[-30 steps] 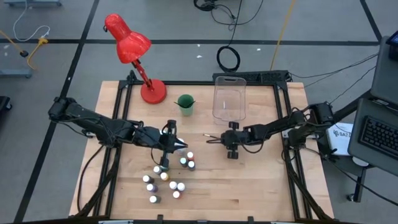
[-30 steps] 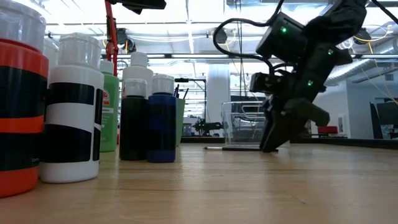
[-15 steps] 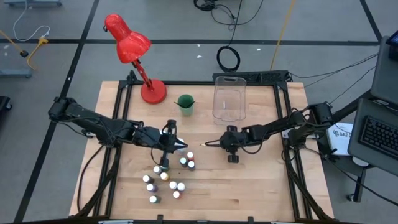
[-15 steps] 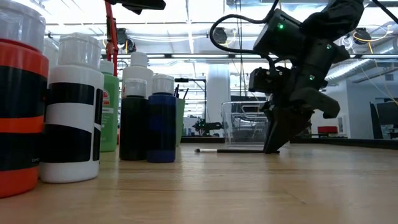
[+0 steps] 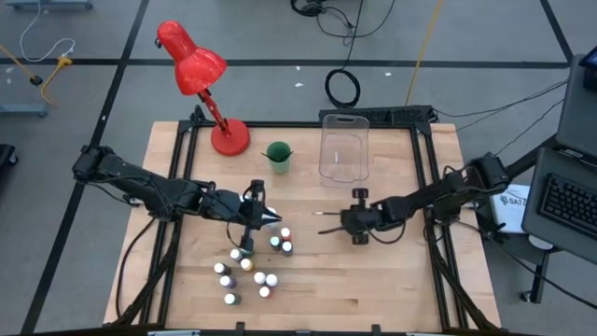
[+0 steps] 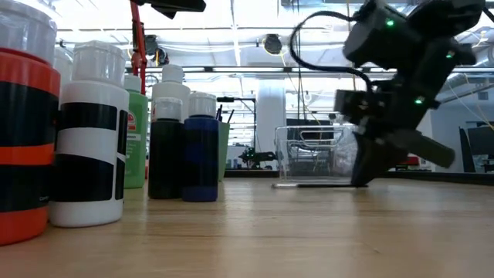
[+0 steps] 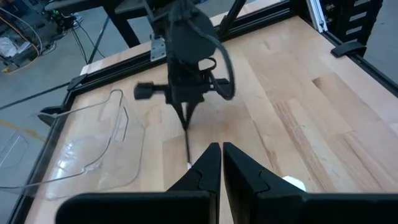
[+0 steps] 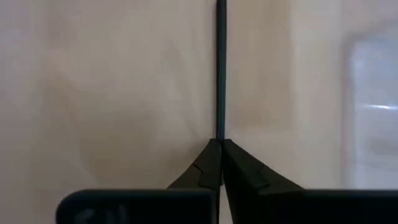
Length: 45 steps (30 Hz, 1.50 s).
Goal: Pick & Place Paint Supplies
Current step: Put the silver paintbrush into the green cup
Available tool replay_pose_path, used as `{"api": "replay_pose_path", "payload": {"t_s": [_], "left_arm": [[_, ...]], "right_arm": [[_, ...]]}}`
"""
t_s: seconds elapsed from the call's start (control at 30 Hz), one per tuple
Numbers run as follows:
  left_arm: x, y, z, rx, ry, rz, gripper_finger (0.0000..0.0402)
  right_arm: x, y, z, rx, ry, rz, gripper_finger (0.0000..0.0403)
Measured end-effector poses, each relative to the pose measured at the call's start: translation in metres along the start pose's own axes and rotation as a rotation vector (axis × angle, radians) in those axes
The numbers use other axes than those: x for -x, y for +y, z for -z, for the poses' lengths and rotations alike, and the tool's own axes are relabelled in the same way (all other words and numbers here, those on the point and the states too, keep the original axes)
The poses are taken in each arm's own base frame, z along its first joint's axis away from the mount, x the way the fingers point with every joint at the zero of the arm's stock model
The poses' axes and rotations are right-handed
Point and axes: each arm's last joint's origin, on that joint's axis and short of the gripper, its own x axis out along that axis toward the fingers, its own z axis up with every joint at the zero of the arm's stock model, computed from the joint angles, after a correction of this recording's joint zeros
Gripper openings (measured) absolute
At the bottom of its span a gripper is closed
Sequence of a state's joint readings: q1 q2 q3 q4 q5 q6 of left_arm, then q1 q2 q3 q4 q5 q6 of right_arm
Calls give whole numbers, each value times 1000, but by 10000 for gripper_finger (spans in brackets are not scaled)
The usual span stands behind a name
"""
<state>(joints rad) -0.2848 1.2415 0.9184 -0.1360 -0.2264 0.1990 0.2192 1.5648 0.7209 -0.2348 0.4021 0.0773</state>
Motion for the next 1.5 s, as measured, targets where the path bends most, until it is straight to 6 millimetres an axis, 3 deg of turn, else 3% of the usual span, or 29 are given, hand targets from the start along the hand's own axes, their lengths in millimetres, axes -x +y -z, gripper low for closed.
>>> {"api": "replay_pose_path", "payload": {"t_s": [0.17,0.27,0.63,0.87,1.13,1.33,1.5], "left_arm": [[0,0,-1,49,-9,0,21],[-5,-1,-3,101,-37,17,21],[-44,-7,5,253,-58,118,29],[-53,13,11,439,-53,111,122],[-60,25,18,561,-26,312,242],[-65,28,26,604,27,335,289],[-72,25,31,605,51,338,297]], "right_arm": [[25,4,-9,40,-135,56,1],[35,11,-10,172,-174,101,1],[82,48,-33,618,-329,600,1],[97,61,-44,873,-367,720,1],[97,67,-56,1071,-317,851,0],[91,74,-61,1146,-307,900,0],[83,77,-64,1195,-283,928,0]]}}
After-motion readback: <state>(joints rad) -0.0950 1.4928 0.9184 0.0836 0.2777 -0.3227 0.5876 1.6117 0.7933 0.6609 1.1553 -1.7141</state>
